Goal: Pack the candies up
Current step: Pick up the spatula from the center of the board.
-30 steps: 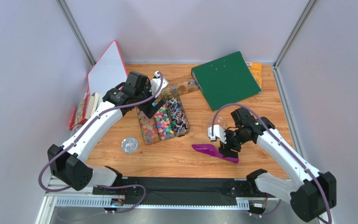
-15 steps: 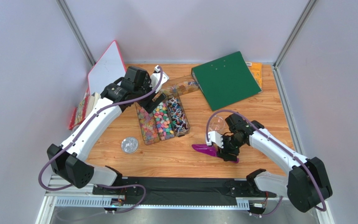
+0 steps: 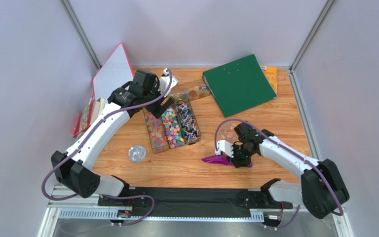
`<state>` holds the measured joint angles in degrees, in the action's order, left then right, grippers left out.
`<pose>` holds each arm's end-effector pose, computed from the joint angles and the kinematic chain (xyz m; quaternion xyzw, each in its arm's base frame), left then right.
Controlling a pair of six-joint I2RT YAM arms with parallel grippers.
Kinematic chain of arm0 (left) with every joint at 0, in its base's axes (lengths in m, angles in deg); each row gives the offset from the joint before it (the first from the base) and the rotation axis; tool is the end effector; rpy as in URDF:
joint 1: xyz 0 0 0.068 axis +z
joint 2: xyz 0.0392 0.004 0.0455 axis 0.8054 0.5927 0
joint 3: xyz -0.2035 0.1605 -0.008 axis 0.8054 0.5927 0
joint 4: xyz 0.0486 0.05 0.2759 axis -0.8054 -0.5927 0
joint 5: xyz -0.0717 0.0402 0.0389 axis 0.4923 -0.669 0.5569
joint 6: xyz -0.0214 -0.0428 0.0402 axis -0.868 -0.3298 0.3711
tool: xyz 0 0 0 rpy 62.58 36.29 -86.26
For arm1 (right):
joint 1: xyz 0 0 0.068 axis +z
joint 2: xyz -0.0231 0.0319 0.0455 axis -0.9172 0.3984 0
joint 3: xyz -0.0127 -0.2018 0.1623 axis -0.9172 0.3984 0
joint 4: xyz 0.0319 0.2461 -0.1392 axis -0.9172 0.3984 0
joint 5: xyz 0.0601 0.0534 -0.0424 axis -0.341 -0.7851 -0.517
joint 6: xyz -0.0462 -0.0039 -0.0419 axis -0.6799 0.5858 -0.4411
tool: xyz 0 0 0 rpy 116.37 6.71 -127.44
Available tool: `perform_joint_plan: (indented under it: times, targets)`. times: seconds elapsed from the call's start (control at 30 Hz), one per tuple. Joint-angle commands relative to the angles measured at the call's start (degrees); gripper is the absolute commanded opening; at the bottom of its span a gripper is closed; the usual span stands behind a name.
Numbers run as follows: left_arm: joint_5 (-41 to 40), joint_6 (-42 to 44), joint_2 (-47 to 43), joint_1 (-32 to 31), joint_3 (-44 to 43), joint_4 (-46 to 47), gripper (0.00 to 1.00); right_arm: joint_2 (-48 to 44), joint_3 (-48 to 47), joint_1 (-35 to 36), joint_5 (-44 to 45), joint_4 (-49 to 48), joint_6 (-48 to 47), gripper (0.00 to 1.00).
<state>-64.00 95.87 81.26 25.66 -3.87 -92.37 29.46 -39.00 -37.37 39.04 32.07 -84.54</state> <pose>0.2877 -0.1524 0.3434 0.3710 0.8494 -0.0236 0.3746 0.1757 0.1167 0.1332 -0.6793 0.7095 0.1500 0.1131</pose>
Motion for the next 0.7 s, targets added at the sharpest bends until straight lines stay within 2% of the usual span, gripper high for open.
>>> perform_joint_plan:
  times: [0.0,0.13,0.17,0.2,0.27,0.3,0.37,0.43,0.5,0.57,0.63,0.67]
  targets:
    - [0.0,-2.7,-0.7,0.0,-0.2,1.4,0.86,-2.1,-3.0,0.3,1.3,3.7,-1.1,0.0]
    - [8.3,-6.2,-2.0,0.0,-0.1,0.5,0.86,-4.5,-17.4,-2.1,-4.5,17.9,-2.3,0.0]
    - [10.3,-7.1,-2.4,0.0,0.0,1.3,0.86,-3.4,-22.1,-2.5,-6.1,20.4,-2.5,0.0]
    - [12.6,-7.9,-2.9,0.0,-0.5,1.8,0.85,-2.3,-30.7,-2.9,-8.1,23.0,-2.7,0.0]
    - [19.1,-8.4,-2.8,0.0,-2.1,3.2,0.86,4.4,-40.5,-3.1,-14.3,33.3,-3.5,0.0]
    - [21.0,-9.1,-2.3,0.2,-4.5,3.7,0.88,7.4,-49.0,-3.3,-16.7,37.2,-3.9,0.0]
    - [28.4,-8.8,-0.9,0.7,-7.9,4.0,0.87,12.3,-55.5,-3.7,-23.8,47.4,-2.7,0.0]
    - [32.2,-11.2,0.7,1.9,-12.7,4.5,0.78,16.8,-59.6,-4.7,-28.1,47.6,1.0,0.0]
    - [36.8,-14.0,2.3,4.2,-16.7,5.7,0.57,17.3,-59.8,-5.0,-30.1,47.5,-1.2,0.0]
    - [45.5,-14.6,4.5,6.1,-19.7,2.9,0.45,18.5,-60.1,-5.1,-29.7,47.5,-1.6,0.0]
    - [52.0,-15.4,4.5,8.3,-20.0,3.3,0.5,19.1,-59.1,-5.9,-28.8,47.5,-1.5,0.0]
    - [52.1,-15.7,4.0,8.6,-19.8,3.2,0.54,18.9,-58.6,-6.5,-29.0,47.5,-2.3,0.0]
